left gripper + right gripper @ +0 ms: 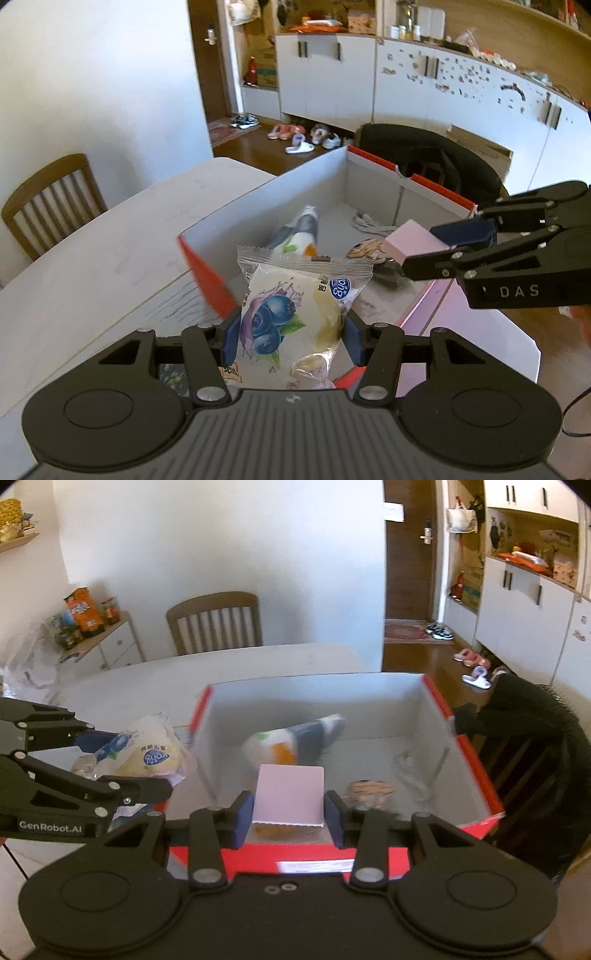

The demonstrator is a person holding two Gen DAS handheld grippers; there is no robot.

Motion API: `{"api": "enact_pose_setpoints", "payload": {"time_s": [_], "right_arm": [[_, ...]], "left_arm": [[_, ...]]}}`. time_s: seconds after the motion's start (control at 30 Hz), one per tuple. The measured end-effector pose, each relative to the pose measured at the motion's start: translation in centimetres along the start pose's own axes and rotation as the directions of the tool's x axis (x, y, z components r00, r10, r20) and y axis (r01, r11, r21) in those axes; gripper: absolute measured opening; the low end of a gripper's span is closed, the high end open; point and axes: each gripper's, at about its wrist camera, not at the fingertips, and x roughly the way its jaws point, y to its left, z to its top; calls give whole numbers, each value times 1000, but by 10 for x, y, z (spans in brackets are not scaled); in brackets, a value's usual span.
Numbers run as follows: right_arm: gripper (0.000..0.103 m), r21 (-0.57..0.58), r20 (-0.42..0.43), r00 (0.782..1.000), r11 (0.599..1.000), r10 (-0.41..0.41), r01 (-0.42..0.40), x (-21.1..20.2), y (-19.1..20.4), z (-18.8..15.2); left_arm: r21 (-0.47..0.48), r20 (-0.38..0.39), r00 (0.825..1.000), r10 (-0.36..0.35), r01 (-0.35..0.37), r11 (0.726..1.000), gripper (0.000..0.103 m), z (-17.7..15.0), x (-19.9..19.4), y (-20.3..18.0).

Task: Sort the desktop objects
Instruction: 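Lower bread package into the box with left gripper while right gripper lowers pink pad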

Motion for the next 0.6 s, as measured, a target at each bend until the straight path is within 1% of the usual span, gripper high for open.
{"api": "enact_pose_setpoints", "payload": {"time_s": [0.23,0.3,0.6], "right_arm": [[40,19,-23,999,999,-41,42,16,-32,4],[40,32,-40,998,999,-39,41,22,-40,6],[40,26,-96,993,997,-70,73,58,-59,9]], "left_arm": [[46,-55,998,-34,37,998,54,18,32,-22],[59,-66,997,-39,43,997,54,23,40,-27],[124,-103,994,-30,43,991,54,43,77,-44]]}}
